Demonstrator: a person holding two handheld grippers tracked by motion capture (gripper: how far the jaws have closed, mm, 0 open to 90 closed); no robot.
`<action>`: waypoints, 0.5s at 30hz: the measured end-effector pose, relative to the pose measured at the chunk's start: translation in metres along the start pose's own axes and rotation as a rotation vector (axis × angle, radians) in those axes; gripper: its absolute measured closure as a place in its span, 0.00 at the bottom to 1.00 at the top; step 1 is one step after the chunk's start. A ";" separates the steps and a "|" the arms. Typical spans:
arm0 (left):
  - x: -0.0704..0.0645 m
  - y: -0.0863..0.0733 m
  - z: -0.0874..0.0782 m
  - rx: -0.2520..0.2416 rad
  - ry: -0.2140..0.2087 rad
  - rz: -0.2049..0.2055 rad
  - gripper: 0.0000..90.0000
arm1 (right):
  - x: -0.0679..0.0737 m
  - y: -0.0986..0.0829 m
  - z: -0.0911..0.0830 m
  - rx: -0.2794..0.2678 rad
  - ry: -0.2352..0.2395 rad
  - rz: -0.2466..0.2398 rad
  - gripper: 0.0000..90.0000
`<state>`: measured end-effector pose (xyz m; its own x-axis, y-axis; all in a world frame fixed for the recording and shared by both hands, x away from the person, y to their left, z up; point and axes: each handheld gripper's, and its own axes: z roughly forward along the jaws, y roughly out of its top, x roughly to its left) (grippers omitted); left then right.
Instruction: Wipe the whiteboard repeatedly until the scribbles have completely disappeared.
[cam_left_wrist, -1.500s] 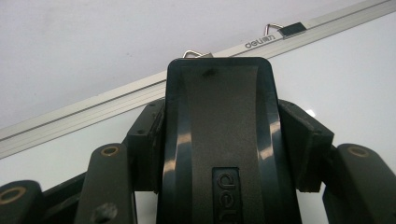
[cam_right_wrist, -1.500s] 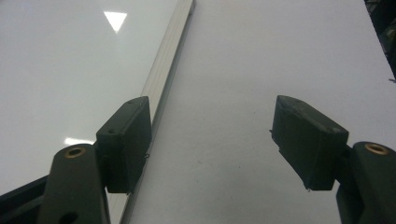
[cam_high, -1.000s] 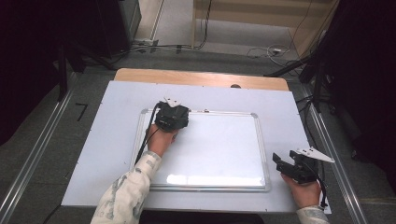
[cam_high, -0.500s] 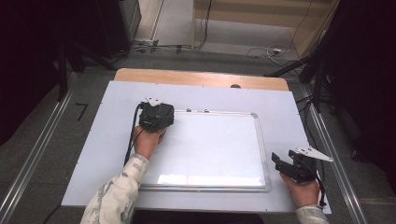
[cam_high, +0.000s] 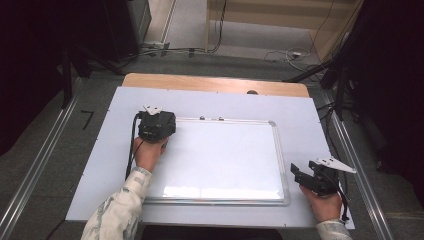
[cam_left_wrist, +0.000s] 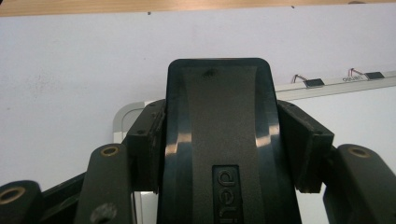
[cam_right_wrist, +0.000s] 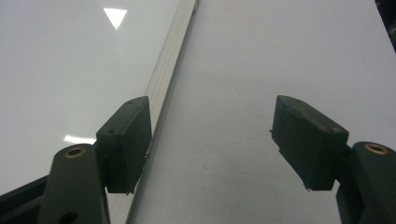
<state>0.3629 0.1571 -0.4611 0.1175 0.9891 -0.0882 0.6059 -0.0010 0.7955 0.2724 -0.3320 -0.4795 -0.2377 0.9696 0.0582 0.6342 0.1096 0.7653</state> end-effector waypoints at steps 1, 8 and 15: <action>0.001 0.000 0.000 0.000 0.003 -0.004 0.45 | 0.000 0.000 0.000 0.000 0.000 0.000 0.30; 0.006 -0.003 -0.002 0.006 0.024 -0.014 0.45 | 0.000 0.000 0.000 -0.002 0.004 -0.003 0.30; 0.012 -0.006 -0.002 0.011 0.048 -0.043 0.45 | 0.001 0.001 0.001 -0.002 0.004 -0.006 0.30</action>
<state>0.3590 0.1694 -0.4661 0.0530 0.9942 -0.0930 0.6184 0.0405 0.7848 0.2730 -0.3306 -0.4794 -0.2446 0.9680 0.0560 0.6310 0.1150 0.7672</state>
